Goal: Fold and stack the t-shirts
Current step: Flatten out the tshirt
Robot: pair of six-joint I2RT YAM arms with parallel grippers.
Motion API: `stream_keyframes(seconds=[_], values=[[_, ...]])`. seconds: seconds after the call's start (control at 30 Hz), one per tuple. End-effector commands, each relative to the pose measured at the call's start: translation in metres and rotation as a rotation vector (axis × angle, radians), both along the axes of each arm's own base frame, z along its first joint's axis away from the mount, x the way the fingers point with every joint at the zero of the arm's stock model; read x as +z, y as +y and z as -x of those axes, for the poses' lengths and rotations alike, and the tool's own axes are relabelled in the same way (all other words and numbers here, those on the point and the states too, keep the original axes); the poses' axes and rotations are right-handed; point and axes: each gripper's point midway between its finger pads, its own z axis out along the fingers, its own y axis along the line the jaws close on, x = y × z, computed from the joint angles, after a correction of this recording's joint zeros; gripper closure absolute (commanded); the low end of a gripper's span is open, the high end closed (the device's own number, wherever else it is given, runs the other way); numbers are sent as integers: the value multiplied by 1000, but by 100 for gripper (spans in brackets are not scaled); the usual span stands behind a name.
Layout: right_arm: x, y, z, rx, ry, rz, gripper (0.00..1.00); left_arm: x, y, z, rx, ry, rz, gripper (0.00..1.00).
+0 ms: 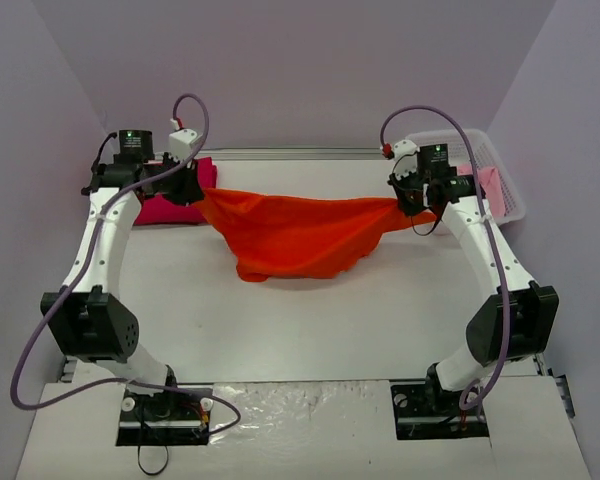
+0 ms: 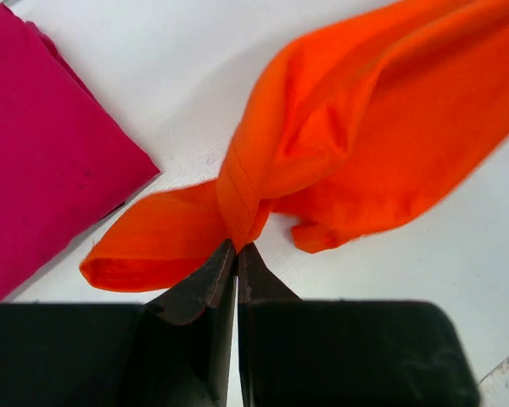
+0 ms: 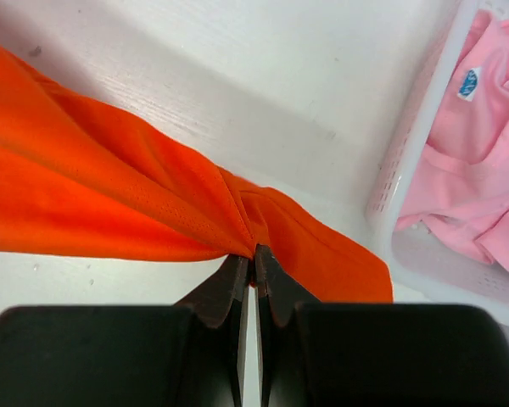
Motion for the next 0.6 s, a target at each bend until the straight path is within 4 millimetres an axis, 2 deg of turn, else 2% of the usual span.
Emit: stream_keyframes(seconds=[0.0,0.03,0.1,0.13,0.23,0.43,0.57], values=[[-6,-5,-1,-8,48,15,100,3,-6,38,-54,5,-60,98],[-8,-4,-1,-5,54,15,100,-8,-5,44,-55,31,-63,98],[-15,-3,0,4,72,13,100,-10,-2,50,-48,19,-78,98],[-18,-4,1,3,79,19,100,-18,-1,55,-45,36,-81,98],[-26,-5,4,7,100,31,100,-20,2,59,-35,18,-94,98],[-24,-9,2,1,89,48,100,-14,7,58,0,-13,-108,98],[-8,-11,-5,-13,47,53,100,6,9,54,35,-90,-104,98]])
